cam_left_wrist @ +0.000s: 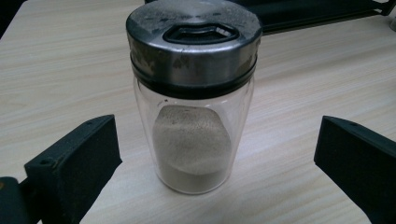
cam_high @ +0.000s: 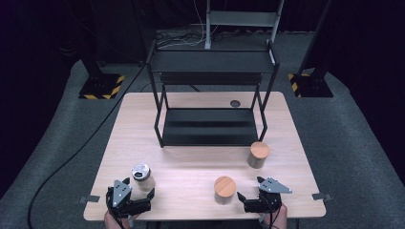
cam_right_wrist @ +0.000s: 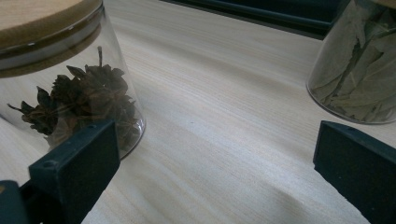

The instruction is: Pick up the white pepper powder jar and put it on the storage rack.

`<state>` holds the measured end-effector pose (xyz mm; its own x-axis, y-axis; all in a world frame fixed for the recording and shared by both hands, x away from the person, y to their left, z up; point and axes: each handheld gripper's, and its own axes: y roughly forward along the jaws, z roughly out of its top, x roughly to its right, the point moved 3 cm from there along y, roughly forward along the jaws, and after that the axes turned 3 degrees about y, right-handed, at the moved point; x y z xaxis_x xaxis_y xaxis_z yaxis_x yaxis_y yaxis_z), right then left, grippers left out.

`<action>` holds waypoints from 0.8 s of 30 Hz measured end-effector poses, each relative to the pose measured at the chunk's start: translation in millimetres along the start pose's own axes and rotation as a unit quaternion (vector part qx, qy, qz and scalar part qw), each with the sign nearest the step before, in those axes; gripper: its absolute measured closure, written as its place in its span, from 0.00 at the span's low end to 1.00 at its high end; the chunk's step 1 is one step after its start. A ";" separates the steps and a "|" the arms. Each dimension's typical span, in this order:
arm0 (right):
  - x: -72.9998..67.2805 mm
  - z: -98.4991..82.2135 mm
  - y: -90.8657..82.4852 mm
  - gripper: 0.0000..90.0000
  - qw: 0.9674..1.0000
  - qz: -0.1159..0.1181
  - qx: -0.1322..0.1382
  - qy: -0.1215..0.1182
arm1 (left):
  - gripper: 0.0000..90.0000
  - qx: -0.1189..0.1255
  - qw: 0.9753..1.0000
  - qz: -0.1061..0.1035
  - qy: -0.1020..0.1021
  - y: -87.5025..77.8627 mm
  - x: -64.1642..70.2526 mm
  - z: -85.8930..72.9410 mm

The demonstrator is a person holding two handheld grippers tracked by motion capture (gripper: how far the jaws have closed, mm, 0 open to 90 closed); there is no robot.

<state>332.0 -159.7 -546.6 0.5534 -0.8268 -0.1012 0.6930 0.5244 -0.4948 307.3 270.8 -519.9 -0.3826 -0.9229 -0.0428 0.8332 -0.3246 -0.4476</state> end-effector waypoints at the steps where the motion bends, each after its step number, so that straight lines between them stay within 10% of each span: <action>1: 0.0 0.0 0.0 0.00 1.000 0.000 0.000 0.000 | 0.00 -0.001 1.000 0.000 0.002 1.1 0.2 0.7; 24: -0.4 -0.2 -0.6 0.00 1.000 0.005 0.003 -0.002 | 0.00 -0.028 0.999 0.007 0.025 26.0 -1.6 9.5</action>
<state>331.2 -159.7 -546.4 0.5626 -0.8204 -0.1021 0.6901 0.5340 -0.4885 333.4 261.9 -522.9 -0.3918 -0.9152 -0.0941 0.8157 -0.2982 -0.4958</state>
